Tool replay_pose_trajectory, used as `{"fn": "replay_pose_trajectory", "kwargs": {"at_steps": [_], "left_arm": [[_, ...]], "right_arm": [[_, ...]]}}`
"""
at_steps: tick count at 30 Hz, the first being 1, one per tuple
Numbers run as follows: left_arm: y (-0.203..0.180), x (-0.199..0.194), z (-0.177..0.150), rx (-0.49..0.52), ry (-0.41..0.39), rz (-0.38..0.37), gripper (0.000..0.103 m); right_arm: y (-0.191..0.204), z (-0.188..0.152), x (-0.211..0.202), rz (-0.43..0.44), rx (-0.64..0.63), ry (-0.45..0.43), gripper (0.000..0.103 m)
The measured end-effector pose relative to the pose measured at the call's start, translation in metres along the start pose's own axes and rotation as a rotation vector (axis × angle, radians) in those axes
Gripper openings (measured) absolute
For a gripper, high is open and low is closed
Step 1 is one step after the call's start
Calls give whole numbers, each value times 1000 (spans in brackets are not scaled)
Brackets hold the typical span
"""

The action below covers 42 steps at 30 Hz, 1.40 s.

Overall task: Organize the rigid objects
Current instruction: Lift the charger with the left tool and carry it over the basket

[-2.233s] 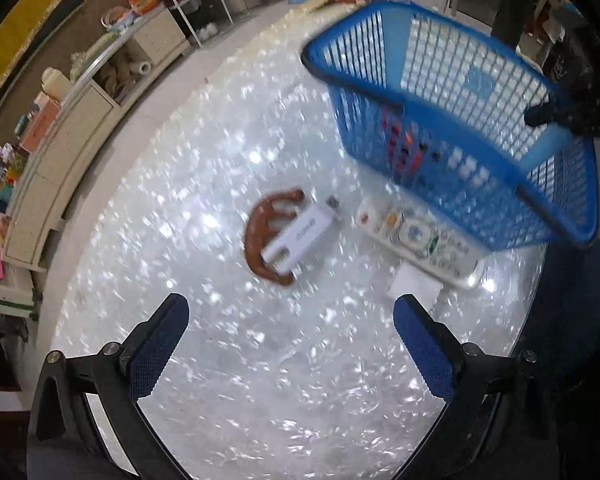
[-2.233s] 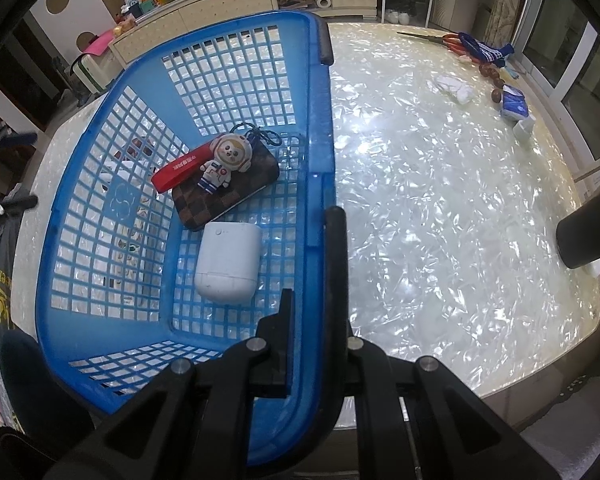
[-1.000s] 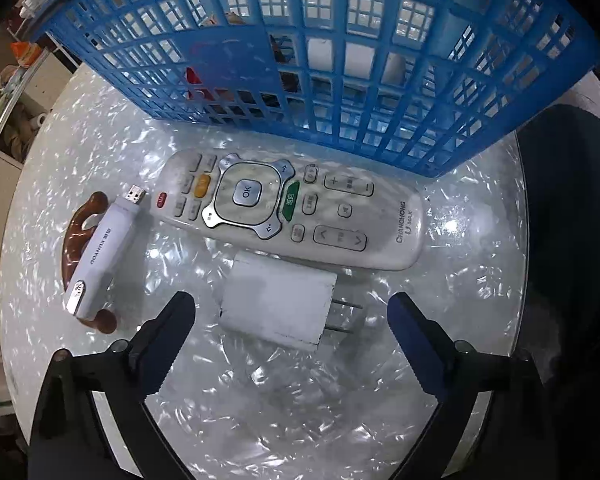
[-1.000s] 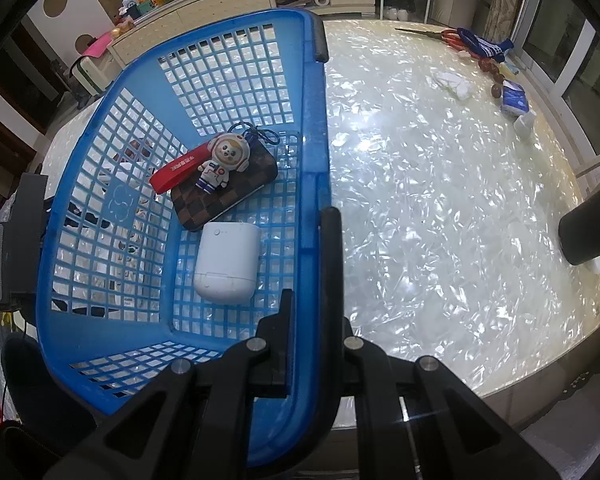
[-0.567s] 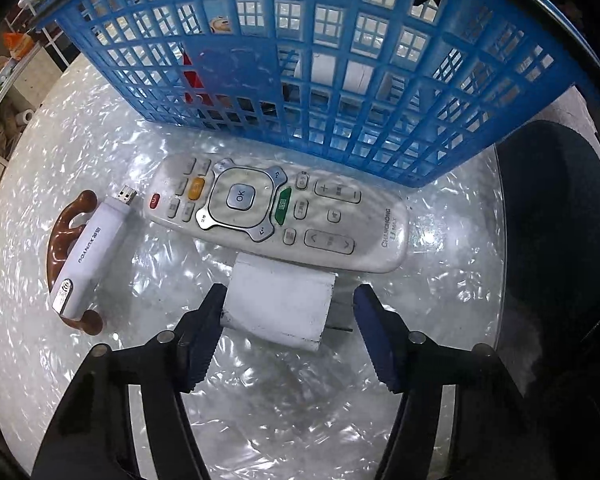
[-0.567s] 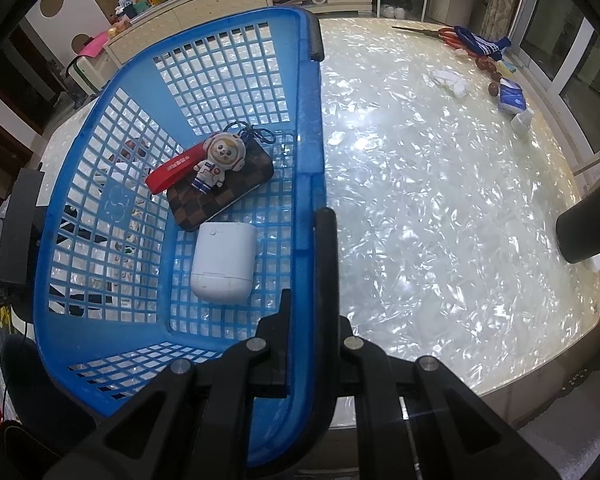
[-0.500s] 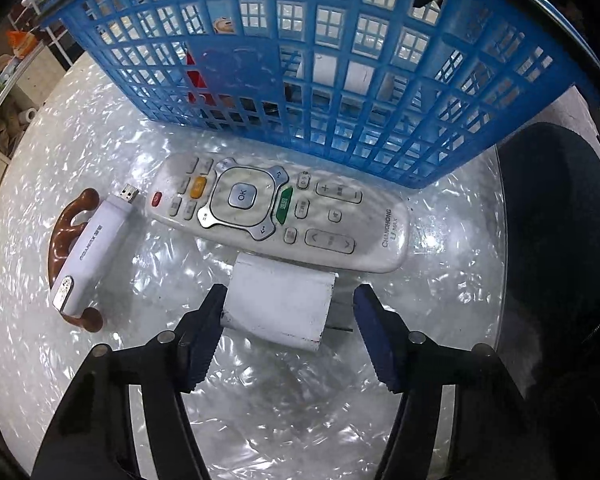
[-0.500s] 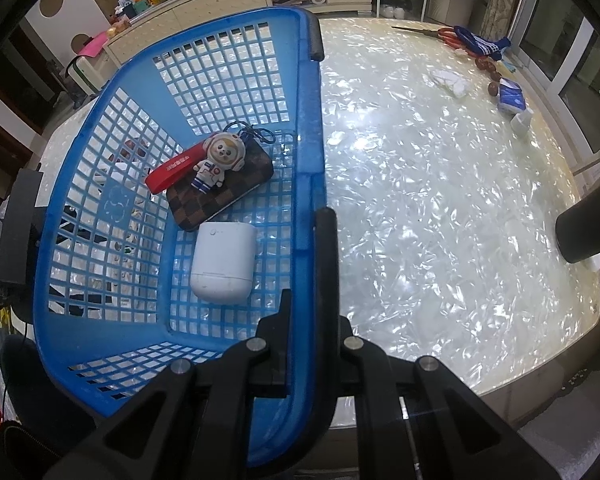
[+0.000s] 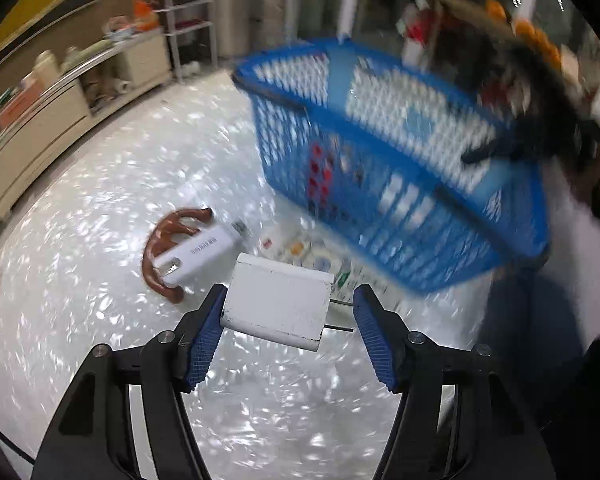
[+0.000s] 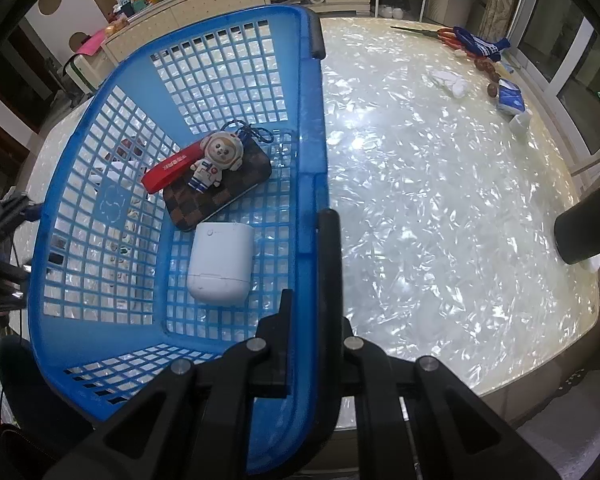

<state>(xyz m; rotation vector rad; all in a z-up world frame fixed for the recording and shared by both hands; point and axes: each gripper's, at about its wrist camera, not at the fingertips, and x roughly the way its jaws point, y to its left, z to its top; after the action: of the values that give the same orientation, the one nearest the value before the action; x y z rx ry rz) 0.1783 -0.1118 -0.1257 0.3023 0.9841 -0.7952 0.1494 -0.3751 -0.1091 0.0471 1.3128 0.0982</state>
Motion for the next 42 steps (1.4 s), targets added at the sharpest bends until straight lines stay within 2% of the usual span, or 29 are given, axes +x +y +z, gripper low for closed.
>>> {"fn": "replay_pose_trajectory", "kwargs": {"at_steps": [1,6,10,12,15,19,25,34,42], "left_arm": [[1,-9,2,-22,-22,-3,68],[-9,-49,11,-81,-117,89,68],[-8,-65,18,-179,-122,53,68],[-10,-69,23,-192,-123,57,68],[-18,-74,32,-172,-128,73,68],[-33,-70,47,-133,-141,42,68],[-61,-55,72,-39,-115,15,68],[-97,-12,107,96,-67,-26,68],[-120,29,121,219,-17,-55,68]], "right_arm": [[1,0,0,1,-3,0,8],[3,0,1,-2,-3,-1,8],[3,0,1,-2,-3,-2,8],[3,0,1,-2,-3,-2,8],[3,-1,-1,-5,-7,-2,8],[2,0,-5,2,-4,-3,8],[3,-2,-6,6,-5,-3,8],[3,-3,-5,1,-7,-2,8],[1,-4,-5,17,0,-9,8]]}}
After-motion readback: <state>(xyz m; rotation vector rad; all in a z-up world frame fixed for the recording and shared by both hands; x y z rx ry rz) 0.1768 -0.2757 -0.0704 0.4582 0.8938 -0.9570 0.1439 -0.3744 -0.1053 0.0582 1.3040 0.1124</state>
